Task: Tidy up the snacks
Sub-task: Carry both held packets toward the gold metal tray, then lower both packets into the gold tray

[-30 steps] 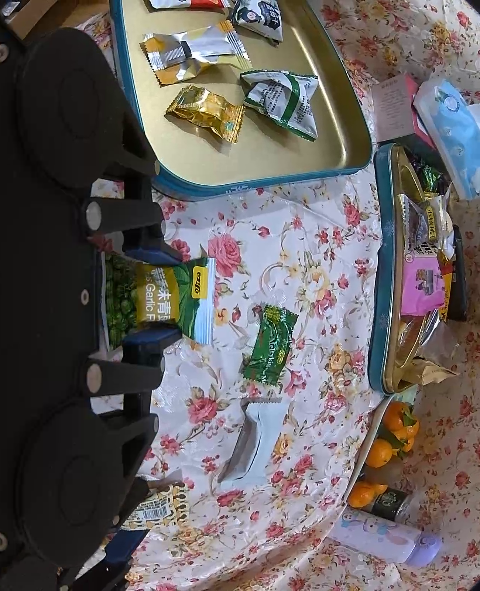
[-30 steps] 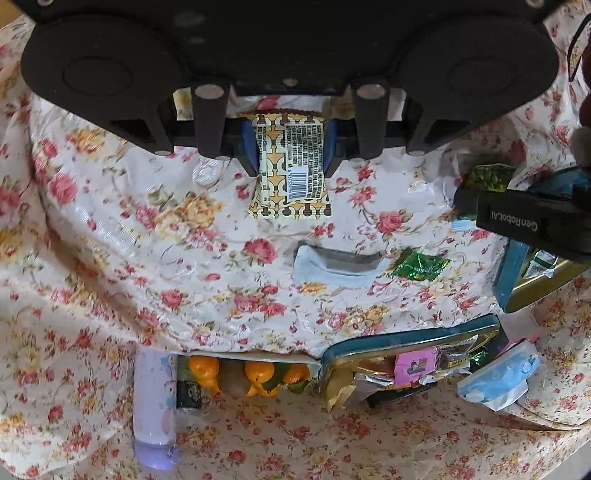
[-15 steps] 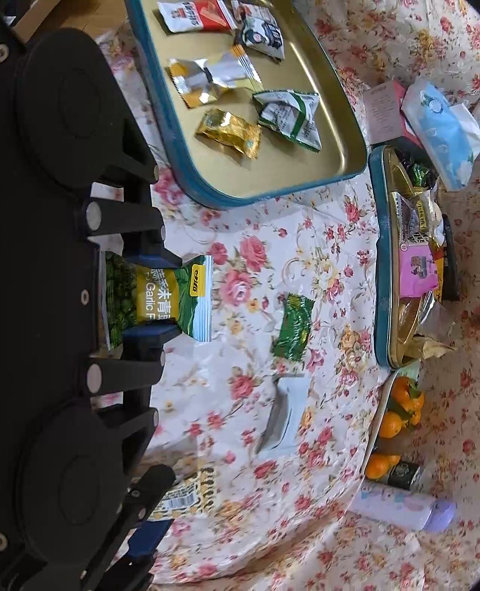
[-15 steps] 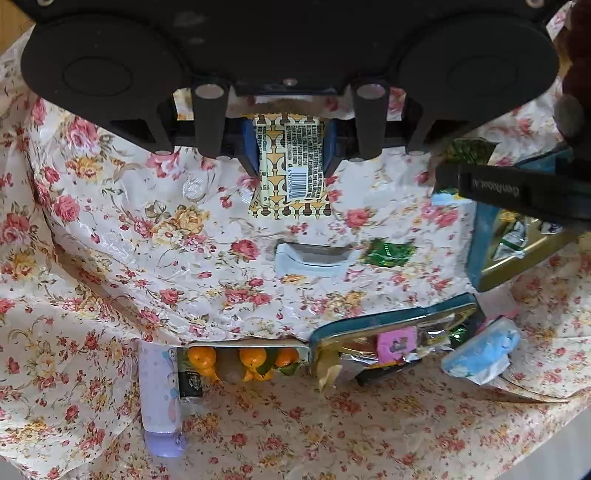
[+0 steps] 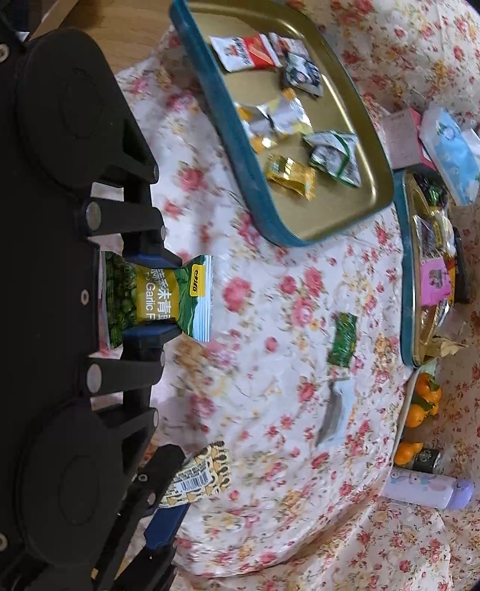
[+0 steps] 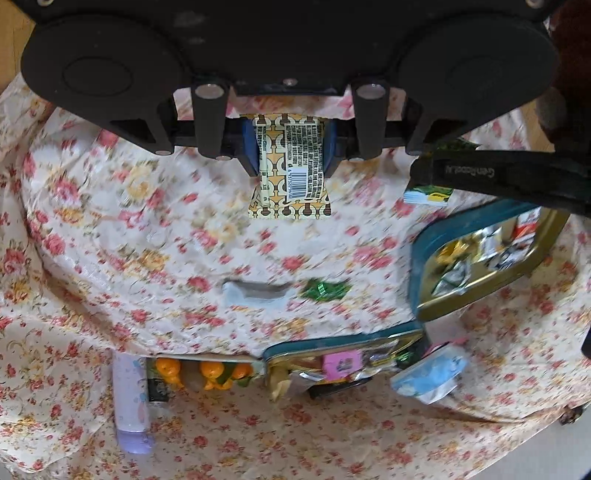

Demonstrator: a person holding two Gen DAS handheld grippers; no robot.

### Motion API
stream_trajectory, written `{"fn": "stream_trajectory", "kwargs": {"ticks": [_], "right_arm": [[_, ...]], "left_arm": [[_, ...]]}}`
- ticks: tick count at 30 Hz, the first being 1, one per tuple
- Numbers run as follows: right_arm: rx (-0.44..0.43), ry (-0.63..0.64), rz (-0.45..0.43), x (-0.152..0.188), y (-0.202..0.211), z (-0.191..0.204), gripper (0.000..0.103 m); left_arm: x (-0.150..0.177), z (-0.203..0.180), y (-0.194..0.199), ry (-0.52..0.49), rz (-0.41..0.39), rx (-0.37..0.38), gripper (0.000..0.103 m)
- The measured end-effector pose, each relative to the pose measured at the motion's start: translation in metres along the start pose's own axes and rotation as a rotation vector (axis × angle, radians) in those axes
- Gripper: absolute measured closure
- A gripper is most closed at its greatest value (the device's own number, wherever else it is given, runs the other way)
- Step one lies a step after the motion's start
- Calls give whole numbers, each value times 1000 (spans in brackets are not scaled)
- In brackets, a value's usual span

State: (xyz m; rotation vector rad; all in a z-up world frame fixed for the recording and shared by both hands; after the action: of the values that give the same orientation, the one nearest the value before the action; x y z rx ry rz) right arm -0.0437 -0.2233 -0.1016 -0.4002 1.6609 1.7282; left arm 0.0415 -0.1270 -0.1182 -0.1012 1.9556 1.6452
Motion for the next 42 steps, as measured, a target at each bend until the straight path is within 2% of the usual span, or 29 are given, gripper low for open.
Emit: {"fn": "stream_trajectory", "kwargs": {"ticks": [10, 15, 19, 25, 34, 42], "right_arm": [[-70, 49, 89, 31, 8, 40, 66], [-138, 72, 140, 39, 7, 61, 66], [-161, 146, 141, 37, 6, 81, 66], [-215, 172, 148, 25, -1, 104, 66], [-253, 193, 132, -2, -14, 137, 66], [-268, 190, 104, -26, -27, 155, 66]], "left_arm": [[31, 37, 7, 54, 40, -10, 64], [42, 62, 8, 116, 44, -41, 64], [44, 88, 12, 186, 35, -67, 64], [26, 138, 26, 282, -25, -118, 64], [-17, 214, 37, 397, -136, -226, 64], [-42, 255, 15, 443, -143, -291, 64]]}}
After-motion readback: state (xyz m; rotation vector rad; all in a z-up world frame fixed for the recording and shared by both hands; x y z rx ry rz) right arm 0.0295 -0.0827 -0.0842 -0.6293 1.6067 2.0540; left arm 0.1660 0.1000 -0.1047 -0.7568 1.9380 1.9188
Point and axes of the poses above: each gripper's, at about its wrist camera, not at the fingertips, and y roughly against the way its jaws point, z to its left, x to its underside, the point moved 8 cm from there along -y, roughly the way its jaws point, and after that the axes turned 2 degrees about y, right-handed, at the moved point
